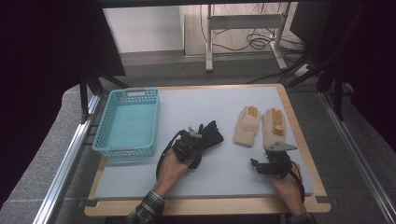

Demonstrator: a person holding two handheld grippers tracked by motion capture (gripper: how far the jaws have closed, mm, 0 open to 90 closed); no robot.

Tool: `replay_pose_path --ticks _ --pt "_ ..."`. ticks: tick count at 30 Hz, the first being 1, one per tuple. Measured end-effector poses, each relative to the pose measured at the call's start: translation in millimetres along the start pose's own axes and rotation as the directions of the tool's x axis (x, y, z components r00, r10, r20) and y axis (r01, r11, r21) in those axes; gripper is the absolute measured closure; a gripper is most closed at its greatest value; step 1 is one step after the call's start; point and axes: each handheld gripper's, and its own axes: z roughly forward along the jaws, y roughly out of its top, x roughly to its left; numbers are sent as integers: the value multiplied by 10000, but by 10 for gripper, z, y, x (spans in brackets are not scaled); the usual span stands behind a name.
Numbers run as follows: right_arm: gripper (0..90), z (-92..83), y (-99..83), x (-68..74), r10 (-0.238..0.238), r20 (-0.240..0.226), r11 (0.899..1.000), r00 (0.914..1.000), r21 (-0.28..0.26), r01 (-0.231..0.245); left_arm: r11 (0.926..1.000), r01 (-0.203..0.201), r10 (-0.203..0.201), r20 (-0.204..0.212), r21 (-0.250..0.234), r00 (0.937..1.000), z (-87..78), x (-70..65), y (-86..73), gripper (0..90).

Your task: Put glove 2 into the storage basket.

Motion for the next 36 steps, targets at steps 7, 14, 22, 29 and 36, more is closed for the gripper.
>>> replay_pose_path --ticks 7,14,22,29,36 --pt "226 0 0 0 3 -9 10000 10000 -1 -3 9997 97 -101 -177 -246 9998 -147 89 126 654" --pt "226 -1 0 1 19 -11 10000 10000 8 -19 9993 216 -227 -339 -309 9992 -288 236 239 651" --pt "225 -1 0 0 8 -14 10000 10000 -3 -8 9982 390 -438 -1119 -447 9928 -480 429 334 647" --pt "224 -2 0 0 9 -18 10000 10000 -5 -9 9948 815 -914 -1791 -617 9796 -681 694 344 647" --pt "225 -1 0 1 9 -17 10000 10000 -11 -9 9854 1450 -1626 -2401 -895 9570 -891 1022 243 643"
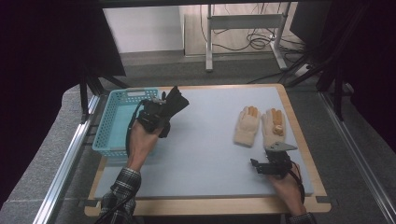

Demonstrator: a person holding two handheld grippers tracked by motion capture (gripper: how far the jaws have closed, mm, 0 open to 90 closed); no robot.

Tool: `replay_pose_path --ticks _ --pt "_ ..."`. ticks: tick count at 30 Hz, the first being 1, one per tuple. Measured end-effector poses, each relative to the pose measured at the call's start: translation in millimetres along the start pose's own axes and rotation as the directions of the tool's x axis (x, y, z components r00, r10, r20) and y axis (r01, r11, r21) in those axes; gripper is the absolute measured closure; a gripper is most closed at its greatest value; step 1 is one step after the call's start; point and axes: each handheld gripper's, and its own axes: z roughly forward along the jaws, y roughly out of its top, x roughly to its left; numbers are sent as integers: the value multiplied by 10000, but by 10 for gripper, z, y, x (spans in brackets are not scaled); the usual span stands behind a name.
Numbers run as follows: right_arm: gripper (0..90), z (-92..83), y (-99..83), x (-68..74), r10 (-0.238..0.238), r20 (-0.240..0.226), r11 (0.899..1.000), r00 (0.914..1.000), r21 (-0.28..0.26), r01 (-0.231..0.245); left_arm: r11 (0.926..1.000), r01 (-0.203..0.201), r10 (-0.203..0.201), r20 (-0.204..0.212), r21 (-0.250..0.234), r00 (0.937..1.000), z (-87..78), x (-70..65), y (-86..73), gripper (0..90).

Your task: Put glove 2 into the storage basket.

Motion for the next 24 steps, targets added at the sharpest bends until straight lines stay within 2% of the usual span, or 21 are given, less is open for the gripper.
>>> replay_pose_path --ticks 6,9,12,14,16,18,19,21,24 --pt "224 0 0 1 -1 6 10000 10000 3 1 9975 670 -654 -595 246 9961 -59 363 -98 636" --pt "224 0 0 1 7 6 10000 10000 6 -7 9924 1132 -1086 -889 479 9901 -59 563 -182 634" --pt "224 0 0 1 3 5 10000 10000 9 -3 9831 1634 -1535 -1147 824 9815 -28 758 -271 631" --pt "224 0 0 1 3 4 10000 10000 7 -3 9746 1977 -1831 -1331 1057 9740 8 879 -331 629" --pt "224 0 0 0 -6 1 10000 10000 2 6 9657 2179 -1962 -1534 1409 9685 62 999 -384 627" --pt "224 0 0 0 -8 2 10000 10000 1 8 9535 2480 -2175 -1786 1711 9596 122 1100 -429 624" --pt "224 0 0 0 -3 0 10000 10000 1 3 9445 2704 -2368 -1842 1863 9539 159 1165 -456 623" --pt "224 0 0 0 1 0 10000 10000 1 -1 9312 2980 -2595 -1924 2099 9464 214 1245 -490 620" --pt "224 1 0 0 3 -1 10000 10000 0 -3 9088 3326 -2810 -2197 2519 9342 316 1339 -546 615"
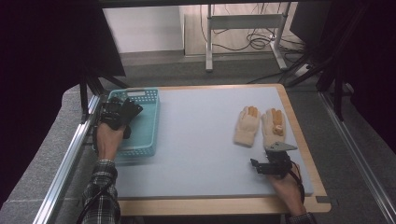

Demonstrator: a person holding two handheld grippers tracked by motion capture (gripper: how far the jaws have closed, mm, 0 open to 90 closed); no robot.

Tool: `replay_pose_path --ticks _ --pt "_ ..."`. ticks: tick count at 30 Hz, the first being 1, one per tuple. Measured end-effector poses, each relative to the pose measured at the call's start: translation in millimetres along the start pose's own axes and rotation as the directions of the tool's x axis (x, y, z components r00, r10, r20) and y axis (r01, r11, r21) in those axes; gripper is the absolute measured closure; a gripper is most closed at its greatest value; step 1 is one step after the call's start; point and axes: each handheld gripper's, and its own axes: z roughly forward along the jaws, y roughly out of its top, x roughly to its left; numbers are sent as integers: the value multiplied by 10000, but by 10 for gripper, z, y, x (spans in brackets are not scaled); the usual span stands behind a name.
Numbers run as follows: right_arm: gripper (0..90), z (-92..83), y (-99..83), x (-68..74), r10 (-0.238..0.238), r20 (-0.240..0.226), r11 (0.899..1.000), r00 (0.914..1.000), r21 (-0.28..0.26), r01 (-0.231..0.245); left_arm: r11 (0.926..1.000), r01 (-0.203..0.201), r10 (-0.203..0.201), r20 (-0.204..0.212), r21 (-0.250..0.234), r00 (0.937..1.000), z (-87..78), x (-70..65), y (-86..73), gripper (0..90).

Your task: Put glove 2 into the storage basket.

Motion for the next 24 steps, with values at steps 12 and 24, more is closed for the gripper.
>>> replay_pose_path --ticks 12,24 --pt "224 0 0 -1 -8 -4 10000 10000 -6 8 9911 14 159 -1291 1332 9915 244 103 114 529" --pt "224 0 -1 0 -6 -2 10000 10000 -3 6 9863 -262 374 -658 1628 9971 141 79 149 55"
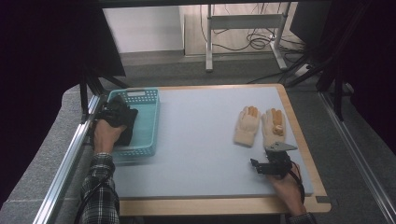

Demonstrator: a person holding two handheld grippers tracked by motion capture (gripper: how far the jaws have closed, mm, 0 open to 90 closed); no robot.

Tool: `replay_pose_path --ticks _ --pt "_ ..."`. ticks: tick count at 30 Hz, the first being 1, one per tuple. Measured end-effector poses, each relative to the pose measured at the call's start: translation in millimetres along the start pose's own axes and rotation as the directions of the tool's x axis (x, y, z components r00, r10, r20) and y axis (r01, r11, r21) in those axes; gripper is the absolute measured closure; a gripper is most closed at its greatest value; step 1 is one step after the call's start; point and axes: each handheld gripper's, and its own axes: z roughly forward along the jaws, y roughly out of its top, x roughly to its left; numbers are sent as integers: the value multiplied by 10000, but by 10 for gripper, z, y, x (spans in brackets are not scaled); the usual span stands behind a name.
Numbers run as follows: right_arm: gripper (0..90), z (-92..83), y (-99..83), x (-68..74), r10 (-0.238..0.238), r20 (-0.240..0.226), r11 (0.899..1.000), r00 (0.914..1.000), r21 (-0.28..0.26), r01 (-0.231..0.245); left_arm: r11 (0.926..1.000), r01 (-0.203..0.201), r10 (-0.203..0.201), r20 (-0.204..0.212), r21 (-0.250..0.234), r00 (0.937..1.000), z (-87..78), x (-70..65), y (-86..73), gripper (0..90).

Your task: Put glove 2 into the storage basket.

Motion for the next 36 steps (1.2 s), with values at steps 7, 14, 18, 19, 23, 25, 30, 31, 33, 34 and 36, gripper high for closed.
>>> replay_pose_path --ticks 7,14,18,19,23,25,30,31,33,34,36 --pt "224 0 0 0 -5 -1 10000 10000 -1 5 9895 96 80 1210 -1441 9926 -242 70 -84 41" --pt "224 0 0 1 -9 3 10000 10000 2 9 9618 -383 904 1826 -2710 9790 -348 25 -199 27" --pt "224 0 0 0 -15 7 10000 10000 5 15 9479 -538 1173 1871 -3139 9753 -388 -61 -242 14" --pt "224 1 0 1 -10 5 10000 10000 0 10 9445 -606 1275 1902 -3229 9734 -398 -74 -249 12" --pt "224 0 0 1 -15 8 10000 10000 3 15 9254 -612 1600 2391 -3741 9577 -453 -170 -286 6" --pt "224 0 0 1 -16 10 10000 10000 4 16 9146 -751 1858 2481 -3974 9507 -486 -228 -294 6" --pt "223 0 0 1 -8 9 10000 10000 4 8 8943 -909 2276 2705 -4382 9354 -568 -376 -298 13" --pt "224 0 0 1 -8 11 10000 10000 5 8 8894 -933 2374 2778 -4476 9308 -585 -415 -302 15" --pt "223 0 0 1 -14 14 10000 10000 8 14 8768 -996 2650 2999 -4705 9164 -614 -499 -315 19" --pt "224 0 0 2 -5 9 10000 10000 6 5 8699 -964 2769 3173 -4837 9070 -626 -543 -328 19" --pt "223 0 0 2 -5 11 10000 10000 6 5 8566 -914 3046 3548 -5077 8839 -642 -638 -359 12"
